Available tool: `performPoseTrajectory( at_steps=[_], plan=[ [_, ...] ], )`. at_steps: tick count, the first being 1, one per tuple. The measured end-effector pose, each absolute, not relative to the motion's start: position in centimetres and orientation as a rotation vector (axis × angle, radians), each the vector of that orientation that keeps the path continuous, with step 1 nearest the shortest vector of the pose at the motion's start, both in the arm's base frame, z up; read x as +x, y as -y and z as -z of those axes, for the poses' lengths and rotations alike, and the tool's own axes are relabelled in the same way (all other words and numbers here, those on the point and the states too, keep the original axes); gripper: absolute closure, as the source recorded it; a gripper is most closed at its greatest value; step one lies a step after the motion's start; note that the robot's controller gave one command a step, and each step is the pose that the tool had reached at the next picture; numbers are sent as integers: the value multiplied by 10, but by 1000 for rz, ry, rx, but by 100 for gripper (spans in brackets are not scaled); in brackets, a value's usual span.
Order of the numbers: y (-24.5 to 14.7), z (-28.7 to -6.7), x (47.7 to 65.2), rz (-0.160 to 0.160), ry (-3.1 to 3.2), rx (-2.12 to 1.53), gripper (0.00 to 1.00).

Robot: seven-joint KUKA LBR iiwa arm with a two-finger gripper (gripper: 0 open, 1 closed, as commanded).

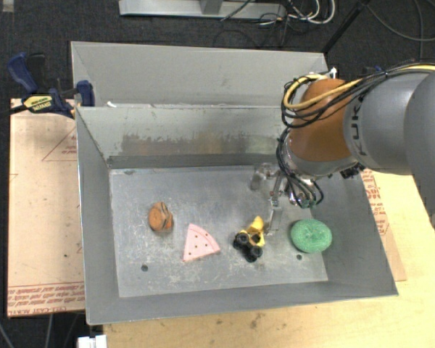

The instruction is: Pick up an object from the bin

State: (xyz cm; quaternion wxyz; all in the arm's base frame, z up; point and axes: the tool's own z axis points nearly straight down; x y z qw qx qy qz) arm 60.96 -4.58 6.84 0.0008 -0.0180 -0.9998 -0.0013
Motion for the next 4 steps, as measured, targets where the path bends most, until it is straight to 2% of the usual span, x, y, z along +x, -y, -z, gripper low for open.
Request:
performPoseTrajectory(
  at_steps=[1, 2, 3, 4],
  plan=[
    [30, -70, 570, 0, 3140, 183, 0],
    [17, -70, 556, 2, 3111, 432, 0],
    [7, -71, 547, 2, 3123, 372, 100],
    [7, -71, 547, 2, 3123, 373, 100]
  ],
)
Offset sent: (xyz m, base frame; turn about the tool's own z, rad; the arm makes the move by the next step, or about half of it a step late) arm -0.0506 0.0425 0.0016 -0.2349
